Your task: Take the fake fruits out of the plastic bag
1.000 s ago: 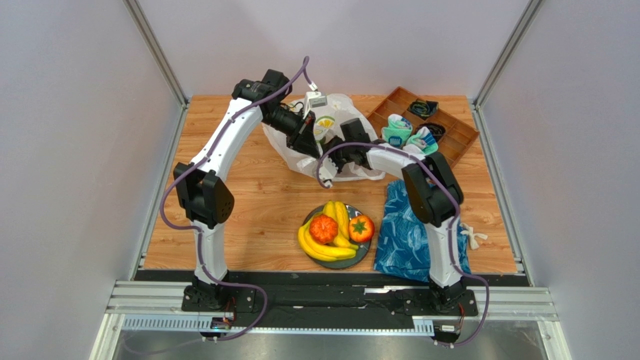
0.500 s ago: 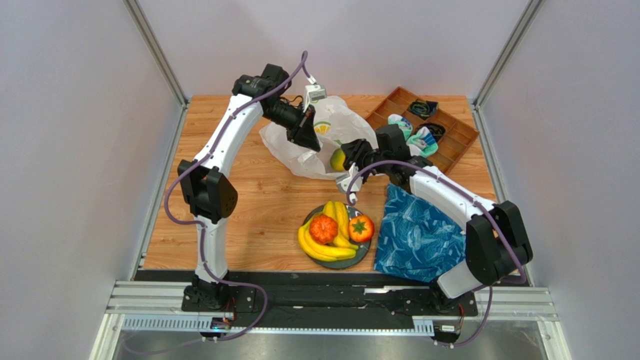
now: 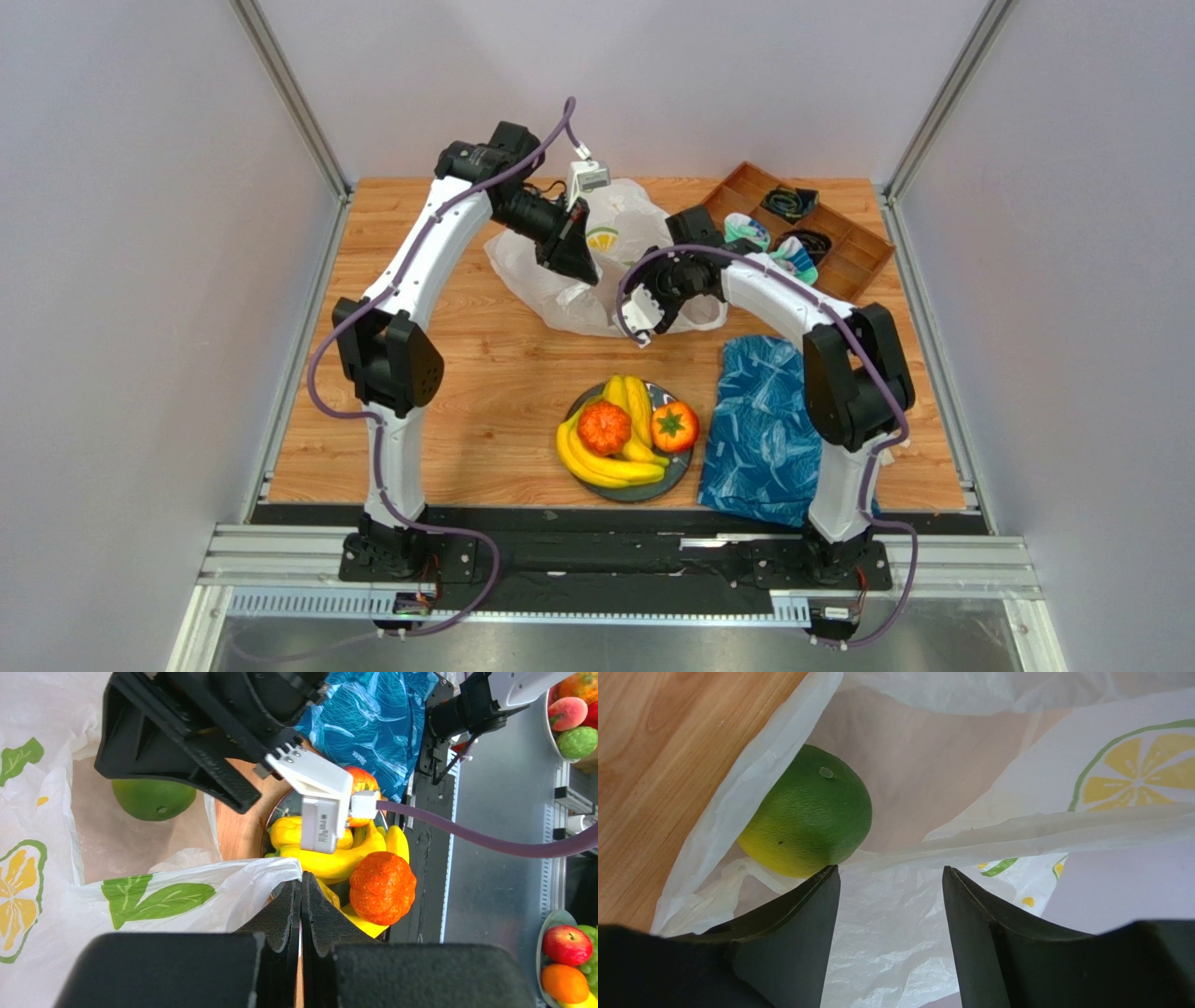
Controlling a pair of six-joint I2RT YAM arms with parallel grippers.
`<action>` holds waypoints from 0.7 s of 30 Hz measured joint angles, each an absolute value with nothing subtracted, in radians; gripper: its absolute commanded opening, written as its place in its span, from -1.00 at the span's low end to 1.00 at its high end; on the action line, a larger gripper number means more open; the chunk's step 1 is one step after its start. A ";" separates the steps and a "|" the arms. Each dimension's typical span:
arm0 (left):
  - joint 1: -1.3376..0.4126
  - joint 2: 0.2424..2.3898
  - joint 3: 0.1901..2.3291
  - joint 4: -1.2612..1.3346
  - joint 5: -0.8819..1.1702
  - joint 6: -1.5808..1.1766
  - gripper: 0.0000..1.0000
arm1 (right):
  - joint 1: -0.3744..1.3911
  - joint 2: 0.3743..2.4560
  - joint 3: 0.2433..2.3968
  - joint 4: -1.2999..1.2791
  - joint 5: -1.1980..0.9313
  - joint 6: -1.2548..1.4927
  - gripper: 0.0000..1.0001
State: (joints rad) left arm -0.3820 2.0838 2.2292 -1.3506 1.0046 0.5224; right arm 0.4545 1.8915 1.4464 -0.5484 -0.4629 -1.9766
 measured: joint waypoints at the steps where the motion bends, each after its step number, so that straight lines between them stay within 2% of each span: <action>1: -0.382 2.084 2.228 -1.351 1.005 0.522 -1.00 | 0.455 1.914 1.480 -0.586 -0.452 -1.979 0.22; 6: -0.382 2.084 2.228 -1.351 1.006 0.522 -1.00 | 0.455 2.011 1.619 -0.789 -0.409 -1.984 0.25; 11: -0.384 2.084 2.228 -1.351 1.009 0.522 -1.00 | 0.455 2.037 1.658 -0.894 -0.395 -1.988 0.25; 21: -0.386 2.084 2.219 -1.350 1.010 0.522 -1.00 | 0.466 2.125 1.740 -0.819 -0.436 -1.991 0.25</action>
State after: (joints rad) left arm -0.3862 2.0838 2.2192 -1.3502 1.0103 0.5220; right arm 0.4660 2.1254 1.7401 -0.8188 -0.4358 -1.9907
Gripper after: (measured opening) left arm 0.006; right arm 0.626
